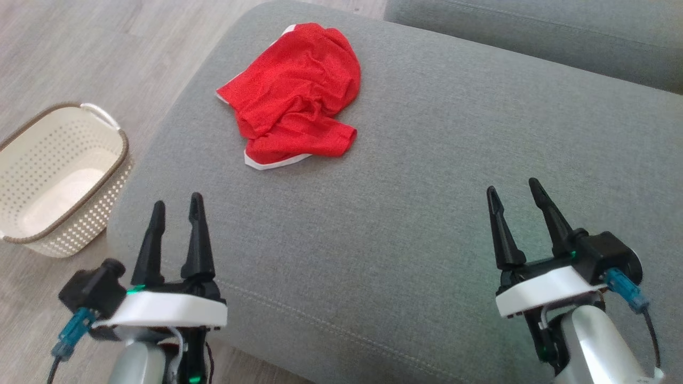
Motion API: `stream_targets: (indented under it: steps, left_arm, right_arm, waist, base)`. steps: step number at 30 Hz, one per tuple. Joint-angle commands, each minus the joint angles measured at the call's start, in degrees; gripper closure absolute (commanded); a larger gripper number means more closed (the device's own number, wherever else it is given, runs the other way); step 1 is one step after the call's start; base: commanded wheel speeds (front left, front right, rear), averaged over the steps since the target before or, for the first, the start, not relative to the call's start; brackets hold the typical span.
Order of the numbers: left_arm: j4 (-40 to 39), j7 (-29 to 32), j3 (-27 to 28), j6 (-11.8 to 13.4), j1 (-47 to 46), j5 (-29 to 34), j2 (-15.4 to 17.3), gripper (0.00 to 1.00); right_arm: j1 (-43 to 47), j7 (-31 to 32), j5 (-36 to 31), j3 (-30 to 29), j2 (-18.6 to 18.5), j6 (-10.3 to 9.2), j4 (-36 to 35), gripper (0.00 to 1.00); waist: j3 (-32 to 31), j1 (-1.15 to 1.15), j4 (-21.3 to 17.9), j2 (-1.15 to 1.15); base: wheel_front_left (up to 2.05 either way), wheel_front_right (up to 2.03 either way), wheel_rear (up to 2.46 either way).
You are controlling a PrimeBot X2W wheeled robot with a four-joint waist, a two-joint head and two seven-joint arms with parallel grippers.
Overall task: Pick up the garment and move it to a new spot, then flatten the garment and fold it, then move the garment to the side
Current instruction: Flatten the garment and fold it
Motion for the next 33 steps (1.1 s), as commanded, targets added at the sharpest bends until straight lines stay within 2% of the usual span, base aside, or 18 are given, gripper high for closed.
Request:
stream_targets:
  steps: [1,6,12,18,25,33]
  left_arm:
    - [-2.2,-0.3,2.4,0.3,-1.3,0.0,0.5,0.0]
    - [-2.5,-0.3,3.8,0.7,-1.6,-0.4,0.5,0.0]
    - [-2.3,-0.3,6.4,0.3,-2.4,0.0,0.5,0.0]
    - [0.1,-0.3,10.1,-1.3,-5.4,2.2,0.5,0.0]
    - [7.6,-0.3,13.2,-5.1,-13.4,5.6,0.5,0.0]
    - [23.1,0.5,11.8,-6.9,-26.3,4.7,2.9,0.0]
  right_arm:
    - [-0.8,0.1,0.5,1.3,-0.6,0.37,-2.1,0.0]
    - [-0.6,0.2,0.7,1.6,-0.7,0.37,-2.4,0.0]
    - [-1.0,0.9,0.8,2.1,-0.9,0.37,-3.2,0.0]
    - [-2.5,1.9,0.2,1.4,-1.6,0.37,-5.4,0.0]
    - [-5.0,3.9,-1.6,-2.5,-2.0,0.37,-10.4,0.0]
    - [-7.0,7.4,-2.6,-5.9,-3.8,0.37,-18.1,0.0]
  waist:
    - [0.1,0.0,0.3,0.0]
    - [0.6,0.0,0.6,0.0]
    - [1.9,0.0,-0.7,0.0]
    - [4.9,0.0,-3.4,0.0]
    - [11.4,0.0,-6.0,0.0]
    - [18.5,0.0,-7.4,0.0]
  base:
    - [0.0,0.0,0.0]
    - [0.0,0.0,0.0]
    - [0.0,0.0,0.0]
    - [0.0,0.0,0.0]
    - [0.0,0.0,0.0]
    - [0.0,0.0,0.0]
